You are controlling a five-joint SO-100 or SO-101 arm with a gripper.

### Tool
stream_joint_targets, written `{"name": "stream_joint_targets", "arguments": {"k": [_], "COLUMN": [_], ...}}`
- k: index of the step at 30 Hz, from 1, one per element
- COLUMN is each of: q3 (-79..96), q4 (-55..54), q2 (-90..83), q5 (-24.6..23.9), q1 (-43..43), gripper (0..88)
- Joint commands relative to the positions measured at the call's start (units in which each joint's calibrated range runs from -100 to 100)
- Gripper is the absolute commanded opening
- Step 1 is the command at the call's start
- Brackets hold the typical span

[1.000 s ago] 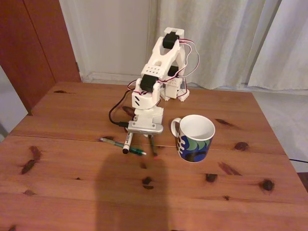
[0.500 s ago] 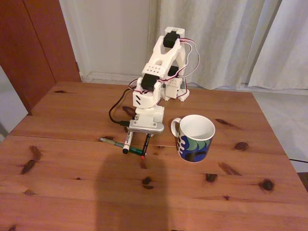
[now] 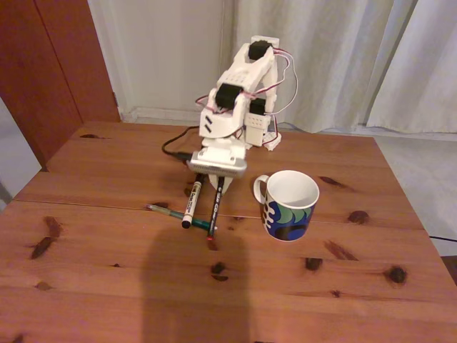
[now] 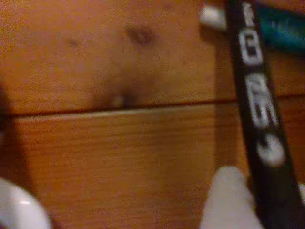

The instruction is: Clean up the desk and place the pens and markers into the cup

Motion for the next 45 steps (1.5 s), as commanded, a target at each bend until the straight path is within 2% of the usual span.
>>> {"name": "stream_joint_targets", "arguments": {"k": [1, 6, 10, 15, 20, 35, 39, 45], "q3": [-0.03, 3.94, 10.97, 20.71, 25.49, 26.12, 26.12, 26.12], "q4": [-1.09, -2.20, -9.60, -20.70, -24.40, -24.40, -24.40, -24.40], "q2": [-4.78, -4.78, -4.78, -4.70, -4.70, -4.70, -4.70, -4.70], "q5": [-0.60, -0.18, -0.07, 0.92, 2.28, 2.34, 2.34, 2.34], "q1": [-1.44, -1.44, -1.44, -1.36, -1.28, -0.88, -0.80, -0.72], "gripper": [0.6, 0.8, 1.5, 8.7, 11.9, 10.9, 0.0, 0.8]}}
